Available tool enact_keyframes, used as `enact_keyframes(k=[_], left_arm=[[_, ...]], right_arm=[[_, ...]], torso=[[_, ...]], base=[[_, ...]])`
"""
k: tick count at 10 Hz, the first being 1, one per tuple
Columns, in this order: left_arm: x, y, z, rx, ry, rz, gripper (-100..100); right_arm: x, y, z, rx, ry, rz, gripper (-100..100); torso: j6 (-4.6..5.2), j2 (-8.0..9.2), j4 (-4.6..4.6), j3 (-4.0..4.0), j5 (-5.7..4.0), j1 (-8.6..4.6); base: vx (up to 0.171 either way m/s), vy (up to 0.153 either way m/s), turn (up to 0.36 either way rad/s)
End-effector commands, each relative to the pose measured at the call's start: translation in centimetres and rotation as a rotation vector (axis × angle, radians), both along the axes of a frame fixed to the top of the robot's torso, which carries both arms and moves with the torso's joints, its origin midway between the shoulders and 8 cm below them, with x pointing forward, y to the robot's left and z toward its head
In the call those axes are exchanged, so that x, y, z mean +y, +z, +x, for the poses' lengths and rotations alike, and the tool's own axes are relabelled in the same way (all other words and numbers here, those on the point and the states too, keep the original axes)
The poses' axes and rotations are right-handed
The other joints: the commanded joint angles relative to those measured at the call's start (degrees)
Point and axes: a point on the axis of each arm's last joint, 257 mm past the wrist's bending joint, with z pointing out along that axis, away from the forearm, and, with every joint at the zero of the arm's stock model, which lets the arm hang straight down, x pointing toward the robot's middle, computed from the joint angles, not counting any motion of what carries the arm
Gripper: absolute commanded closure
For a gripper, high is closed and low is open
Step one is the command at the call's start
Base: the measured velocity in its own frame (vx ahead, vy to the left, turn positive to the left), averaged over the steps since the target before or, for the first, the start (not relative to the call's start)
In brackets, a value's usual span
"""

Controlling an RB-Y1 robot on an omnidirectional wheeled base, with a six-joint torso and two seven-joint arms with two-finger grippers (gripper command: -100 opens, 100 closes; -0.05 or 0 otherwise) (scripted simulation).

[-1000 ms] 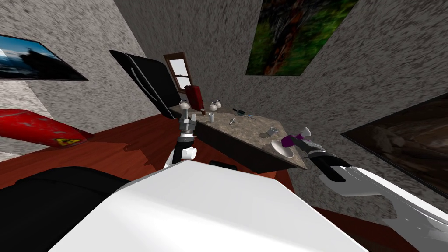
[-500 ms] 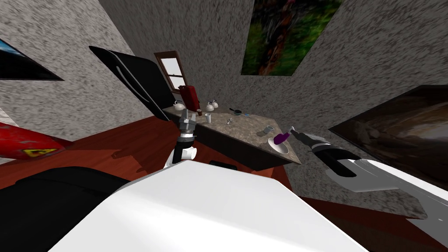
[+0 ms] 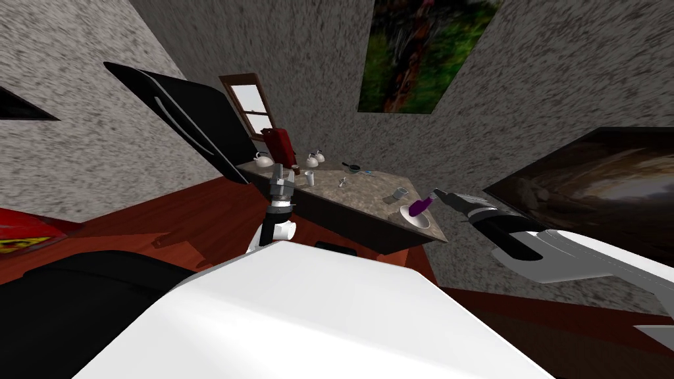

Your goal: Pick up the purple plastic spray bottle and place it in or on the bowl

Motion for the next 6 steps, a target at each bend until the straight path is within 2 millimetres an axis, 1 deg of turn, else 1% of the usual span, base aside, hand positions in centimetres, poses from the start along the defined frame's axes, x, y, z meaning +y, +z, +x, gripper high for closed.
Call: enact_keyframes(k=[1,6], left_arm=[[0.00,0.00,0.00,0.000,0.000,0.000,0],[0.00,0.00,0.00,0.000,0.000,0.000,0]], right_arm=[[0.00,0.00,0.00,0.000,0.000,0.000,0],[-0.01,-0.01,0.00,0.000,0.000,0.000,0]], torso=[[0.00,0.00,0.00,0.00,0.00,0.00],[0.00,0.04,0.01,0.02,-0.01,-0.03]], base=[[0.000,0.000,0.000],[0.000,0.000,0.000]])
